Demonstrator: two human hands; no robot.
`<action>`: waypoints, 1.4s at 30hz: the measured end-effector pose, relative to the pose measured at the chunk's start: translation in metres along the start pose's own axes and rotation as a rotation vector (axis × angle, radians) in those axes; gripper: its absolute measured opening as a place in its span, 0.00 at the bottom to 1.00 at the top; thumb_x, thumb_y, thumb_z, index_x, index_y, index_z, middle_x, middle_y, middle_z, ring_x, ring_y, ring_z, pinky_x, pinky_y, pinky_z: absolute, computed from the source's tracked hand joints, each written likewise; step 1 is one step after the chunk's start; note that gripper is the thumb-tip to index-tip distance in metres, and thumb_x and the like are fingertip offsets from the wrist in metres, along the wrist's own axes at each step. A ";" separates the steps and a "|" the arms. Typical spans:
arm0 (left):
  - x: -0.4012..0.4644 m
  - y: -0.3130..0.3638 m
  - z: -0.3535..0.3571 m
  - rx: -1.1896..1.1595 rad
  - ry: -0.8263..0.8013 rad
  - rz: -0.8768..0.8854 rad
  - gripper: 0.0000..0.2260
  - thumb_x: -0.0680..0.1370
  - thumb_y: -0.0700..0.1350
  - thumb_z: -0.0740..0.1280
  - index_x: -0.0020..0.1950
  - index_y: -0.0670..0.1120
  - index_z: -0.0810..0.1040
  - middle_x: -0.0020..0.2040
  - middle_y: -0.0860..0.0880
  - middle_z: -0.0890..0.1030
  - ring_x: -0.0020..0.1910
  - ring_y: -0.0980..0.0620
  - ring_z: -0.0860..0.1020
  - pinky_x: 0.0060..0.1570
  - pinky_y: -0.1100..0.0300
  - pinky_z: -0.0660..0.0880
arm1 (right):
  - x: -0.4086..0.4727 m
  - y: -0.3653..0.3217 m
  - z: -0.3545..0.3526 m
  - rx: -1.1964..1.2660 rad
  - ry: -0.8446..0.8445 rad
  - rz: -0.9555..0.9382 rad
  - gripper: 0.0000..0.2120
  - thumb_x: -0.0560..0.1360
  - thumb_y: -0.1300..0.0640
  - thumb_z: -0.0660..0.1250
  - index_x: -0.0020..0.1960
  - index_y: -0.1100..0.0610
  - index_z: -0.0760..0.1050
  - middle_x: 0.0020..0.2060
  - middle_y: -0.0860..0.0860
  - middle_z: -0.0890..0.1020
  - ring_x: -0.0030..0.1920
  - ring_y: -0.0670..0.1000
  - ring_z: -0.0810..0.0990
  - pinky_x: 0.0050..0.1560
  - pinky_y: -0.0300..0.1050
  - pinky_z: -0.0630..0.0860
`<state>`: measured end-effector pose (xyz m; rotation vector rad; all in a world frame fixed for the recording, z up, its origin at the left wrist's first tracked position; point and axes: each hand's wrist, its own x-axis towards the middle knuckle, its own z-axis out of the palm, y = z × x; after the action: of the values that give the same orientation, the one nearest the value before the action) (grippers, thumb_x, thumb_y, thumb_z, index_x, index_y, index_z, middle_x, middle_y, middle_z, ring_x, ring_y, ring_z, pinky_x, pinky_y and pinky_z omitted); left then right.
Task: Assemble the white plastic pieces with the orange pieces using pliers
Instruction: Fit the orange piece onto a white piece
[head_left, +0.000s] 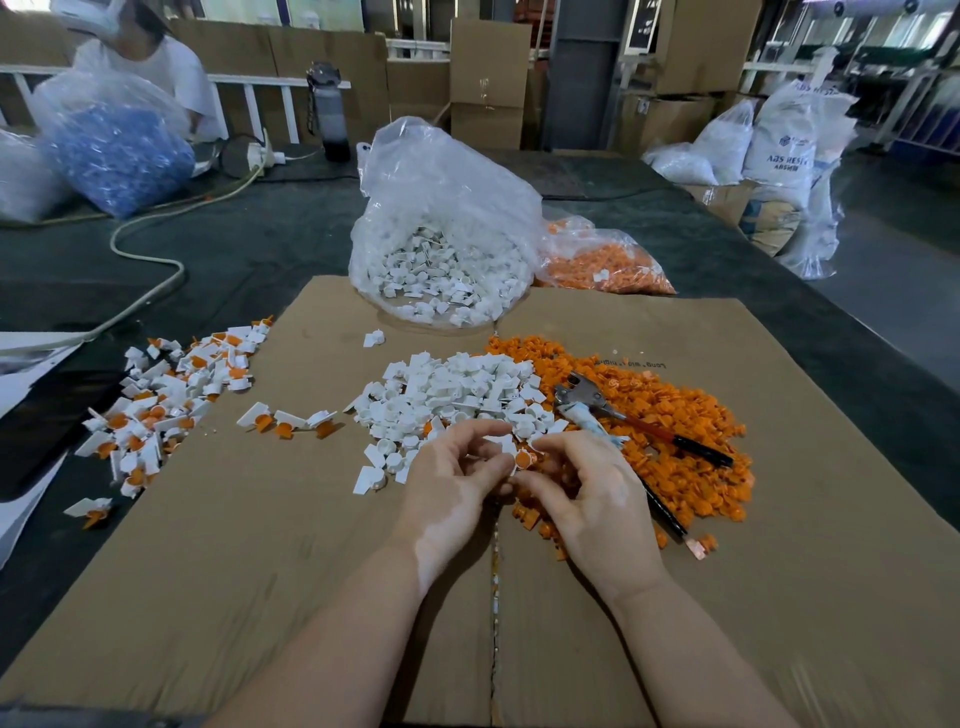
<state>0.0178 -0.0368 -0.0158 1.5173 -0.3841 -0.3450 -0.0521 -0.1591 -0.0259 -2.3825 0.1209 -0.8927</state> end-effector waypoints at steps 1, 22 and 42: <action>0.000 0.000 -0.001 0.010 -0.005 0.002 0.11 0.74 0.31 0.66 0.50 0.46 0.79 0.34 0.50 0.75 0.31 0.56 0.76 0.36 0.67 0.76 | 0.000 0.000 -0.001 -0.001 -0.004 -0.014 0.12 0.68 0.59 0.75 0.50 0.59 0.79 0.40 0.49 0.79 0.43 0.47 0.76 0.47 0.40 0.73; 0.002 -0.005 0.000 0.072 0.009 0.003 0.10 0.72 0.38 0.71 0.40 0.55 0.82 0.36 0.50 0.80 0.40 0.48 0.79 0.46 0.57 0.78 | 0.003 -0.002 -0.002 -0.057 -0.038 -0.077 0.10 0.69 0.61 0.73 0.50 0.59 0.82 0.40 0.52 0.79 0.44 0.51 0.77 0.47 0.48 0.76; 0.019 0.009 0.009 -0.193 0.103 -0.186 0.06 0.74 0.34 0.68 0.48 0.42 0.78 0.37 0.45 0.81 0.32 0.56 0.79 0.33 0.67 0.77 | 0.049 0.017 -0.049 -0.752 -0.396 0.555 0.24 0.72 0.38 0.62 0.59 0.54 0.68 0.61 0.54 0.70 0.63 0.56 0.66 0.63 0.57 0.62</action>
<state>0.0303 -0.0526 -0.0060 1.3780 -0.1242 -0.4355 -0.0434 -0.2109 0.0226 -2.8910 1.0539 -0.0893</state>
